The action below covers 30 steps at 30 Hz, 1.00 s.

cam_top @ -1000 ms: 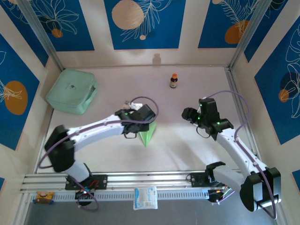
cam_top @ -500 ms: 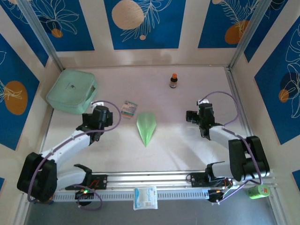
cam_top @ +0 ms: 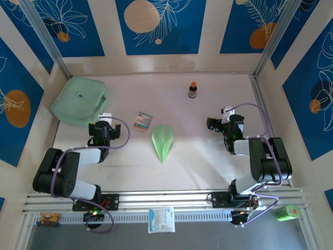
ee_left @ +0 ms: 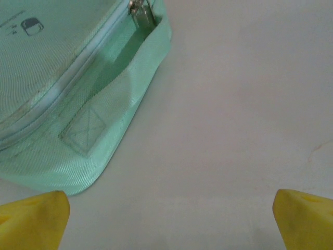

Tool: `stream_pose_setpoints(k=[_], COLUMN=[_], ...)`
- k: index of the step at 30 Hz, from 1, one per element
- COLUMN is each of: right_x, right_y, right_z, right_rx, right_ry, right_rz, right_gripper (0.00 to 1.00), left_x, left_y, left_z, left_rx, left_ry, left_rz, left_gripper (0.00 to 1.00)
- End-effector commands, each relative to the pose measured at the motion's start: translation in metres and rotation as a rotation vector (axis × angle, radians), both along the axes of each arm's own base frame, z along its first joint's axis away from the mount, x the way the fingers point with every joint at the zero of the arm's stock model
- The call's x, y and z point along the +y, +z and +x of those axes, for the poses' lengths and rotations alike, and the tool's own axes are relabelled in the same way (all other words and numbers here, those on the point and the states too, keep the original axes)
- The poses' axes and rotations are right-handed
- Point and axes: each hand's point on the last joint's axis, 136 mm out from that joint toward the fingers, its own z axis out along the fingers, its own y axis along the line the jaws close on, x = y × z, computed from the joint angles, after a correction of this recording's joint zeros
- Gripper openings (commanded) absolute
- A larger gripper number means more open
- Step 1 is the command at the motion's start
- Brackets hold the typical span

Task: Fold a paper plane with a square sheet of paper (pick it up from the middle)
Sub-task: Reset both arms

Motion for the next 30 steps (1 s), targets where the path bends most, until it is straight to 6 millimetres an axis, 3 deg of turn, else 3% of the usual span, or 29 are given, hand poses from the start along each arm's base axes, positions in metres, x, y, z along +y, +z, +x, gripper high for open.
stream_pose_setpoints(k=[1,3,6,30], right_x=[0.003,0.003,0.003,0.003], right_y=[0.018,0.021,0.020,0.020], right_z=[0.007,0.008,0.008,0.008], right_rx=[-0.069,-0.085,-0.080,-0.079], right_ry=[0.017,0.014,0.013,0.021], right_rz=[0.024,0.021,0.019,0.030], right_gripper=[0.99,0.99,0.99,0.99], left_x=[-0.011,-0.006,0.009,0.003], left_y=[0.026,0.020,0.012,0.014], left_z=[0.016,0.018,0.022,0.025], left_rx=[-0.186,-0.230,-0.160,-0.157], left_ry=[-0.106,-0.089,-0.031,-0.058], left_rz=[-0.083,-0.078,-0.136,-0.118], left_gripper=[0.99,1.00,1.00,1.00])
